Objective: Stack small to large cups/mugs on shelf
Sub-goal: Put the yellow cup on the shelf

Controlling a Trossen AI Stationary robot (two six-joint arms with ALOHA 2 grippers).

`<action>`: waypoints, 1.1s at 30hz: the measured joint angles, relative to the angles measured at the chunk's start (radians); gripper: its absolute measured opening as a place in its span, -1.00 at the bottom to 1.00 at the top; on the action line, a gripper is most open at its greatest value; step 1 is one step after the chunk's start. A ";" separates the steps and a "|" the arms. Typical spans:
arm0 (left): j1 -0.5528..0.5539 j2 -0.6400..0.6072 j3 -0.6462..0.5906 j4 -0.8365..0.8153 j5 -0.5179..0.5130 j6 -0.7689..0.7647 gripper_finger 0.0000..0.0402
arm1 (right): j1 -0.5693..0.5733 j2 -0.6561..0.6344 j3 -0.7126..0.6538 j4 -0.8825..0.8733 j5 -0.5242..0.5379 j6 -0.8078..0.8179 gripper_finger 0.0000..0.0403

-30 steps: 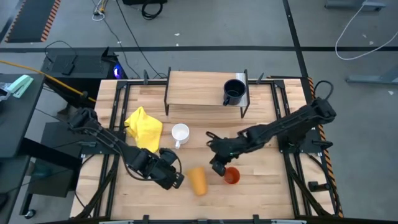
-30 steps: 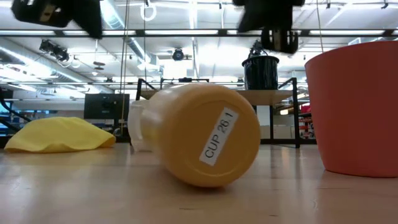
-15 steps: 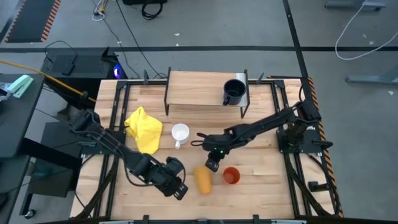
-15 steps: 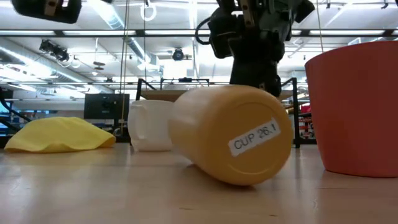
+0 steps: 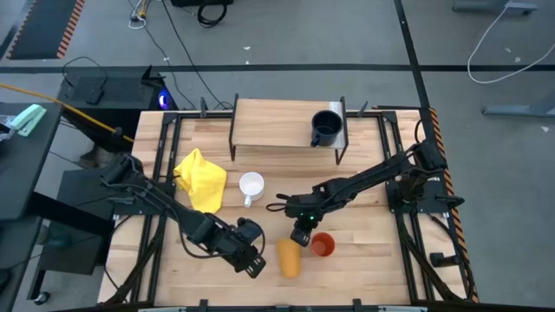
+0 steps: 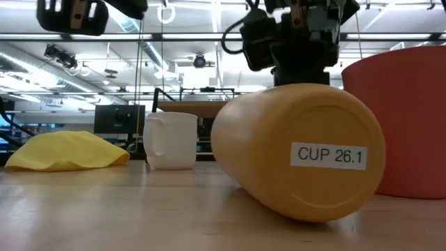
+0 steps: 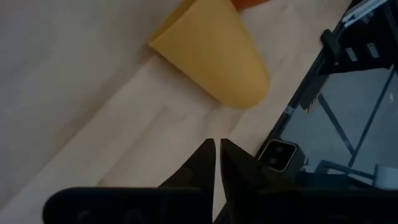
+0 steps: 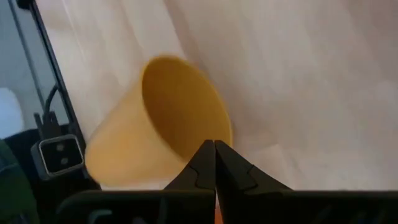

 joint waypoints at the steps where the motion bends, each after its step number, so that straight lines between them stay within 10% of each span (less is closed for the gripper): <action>1: 0.002 0.000 0.000 0.002 0.000 0.003 -0.86 | 0.001 0.001 0.001 0.023 -0.001 0.010 -0.98; 15: 0.028 0.000 0.000 0.056 0.014 0.055 -0.88 | -0.023 -0.072 0.002 0.057 -0.002 0.001 -0.96; 25: 0.101 0.000 0.000 0.055 0.049 0.164 -0.90 | 0.070 -0.341 0.004 -0.146 0.294 0.095 -0.90; 33: 0.129 0.000 0.000 0.052 0.078 0.241 -0.94 | 0.354 -0.403 0.004 -0.428 0.523 0.502 -0.98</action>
